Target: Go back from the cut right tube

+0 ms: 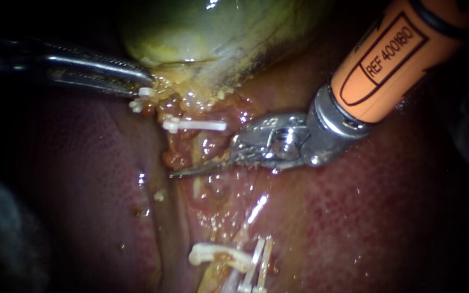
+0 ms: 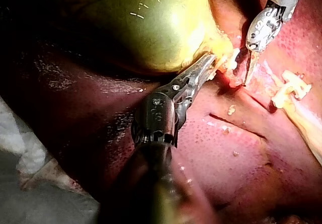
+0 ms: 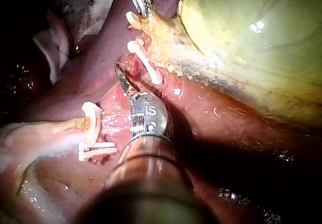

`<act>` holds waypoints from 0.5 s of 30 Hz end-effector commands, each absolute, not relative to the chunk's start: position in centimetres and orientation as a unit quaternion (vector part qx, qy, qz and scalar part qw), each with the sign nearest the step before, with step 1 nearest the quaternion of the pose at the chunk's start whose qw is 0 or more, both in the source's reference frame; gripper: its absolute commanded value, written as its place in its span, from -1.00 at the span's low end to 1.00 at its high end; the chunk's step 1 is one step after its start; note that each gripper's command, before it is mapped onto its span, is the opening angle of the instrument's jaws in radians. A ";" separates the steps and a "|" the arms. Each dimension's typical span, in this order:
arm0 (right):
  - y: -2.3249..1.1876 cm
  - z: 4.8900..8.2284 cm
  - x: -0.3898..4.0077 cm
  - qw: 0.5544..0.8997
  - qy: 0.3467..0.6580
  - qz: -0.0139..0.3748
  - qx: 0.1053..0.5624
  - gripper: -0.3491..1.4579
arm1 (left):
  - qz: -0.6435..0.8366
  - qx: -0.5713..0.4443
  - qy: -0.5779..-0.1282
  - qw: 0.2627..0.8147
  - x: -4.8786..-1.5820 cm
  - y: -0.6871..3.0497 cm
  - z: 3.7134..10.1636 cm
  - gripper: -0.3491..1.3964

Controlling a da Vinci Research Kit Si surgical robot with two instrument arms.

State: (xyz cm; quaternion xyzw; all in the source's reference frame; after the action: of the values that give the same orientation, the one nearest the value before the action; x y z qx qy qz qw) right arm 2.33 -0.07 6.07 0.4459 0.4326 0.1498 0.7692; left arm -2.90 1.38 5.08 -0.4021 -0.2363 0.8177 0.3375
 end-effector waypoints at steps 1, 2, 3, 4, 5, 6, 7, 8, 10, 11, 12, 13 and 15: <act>-0.07 6.06 2.34 0.765 0.432 0.158 0.451 -1.00 | 0.818 -0.402 -0.236 0.337 -2.90 1.38 5.08 -1.00; -0.08 6.06 2.34 0.762 0.433 0.164 0.454 -1.00 | 0.818 -0.402 -0.236 0.337 -2.90 1.38 5.08 -1.00; -0.08 6.06 2.34 0.758 0.436 0.167 0.456 -0.87 | 0.818 -0.402 -0.236 0.337 -2.90 1.38 5.08 -1.00; -0.10 6.07 2.34 0.751 0.438 0.177 0.462 -0.33 | 0.818 -0.402 -0.236 0.337 -2.90 1.38 5.08 -1.00; -0.11 6.08 2.34 0.744 0.441 0.186 0.466 -0.05 | 0.818 -0.402 -0.236 0.337 -2.90 1.39 5.09 -1.00; -0.12 6.08 2.34 0.740 0.445 0.193 0.467 0.17 | 0.818 -0.402 -0.236 0.337 -2.90 1.39 5.09 -1.00; -0.12 6.09 2.34 0.733 0.450 0.205 0.466 0.39 | 0.818 -0.402 -0.236 0.337 -2.90 1.39 5.09 -1.00; -0.13 6.09 2.35 0.730 0.456 0.213 0.463 0.50 | 0.818 -0.402 -0.236 0.337 -2.90 1.39 5.09 -1.00; -0.12 6.09 2.35 0.725 0.464 0.225 0.457 0.63 | 0.818 -0.402 -0.236 0.337 -2.90 1.39 5.09 -1.00; -0.12 6.09 2.35 0.722 0.465 0.229 0.457 0.65 | 0.818 -0.402 -0.236 0.337 -2.89 1.39 5.09 -1.00; -0.12 6.09 2.36 0.722 0.465 0.229 0.457 0.69 | 0.818 -0.402 -0.236 0.337 -2.89 1.39 5.09 -1.00; -0.12 6.09 2.36 0.722 0.465 0.229 0.457 0.71 | 0.818 -0.402 -0.236 0.337 -2.89 1.39 5.09 -1.00; -0.12 6.09 2.36 0.722 0.465 0.230 0.457 0.73 | 0.818 -0.402 -0.236 0.337 -2.89 1.39 5.09 -1.00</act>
State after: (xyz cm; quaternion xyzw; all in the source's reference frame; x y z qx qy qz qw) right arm 2.36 -0.12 6.09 0.4569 0.4654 0.2299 0.7224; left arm -2.89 1.39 5.09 -0.4021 -0.2363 0.8177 0.3373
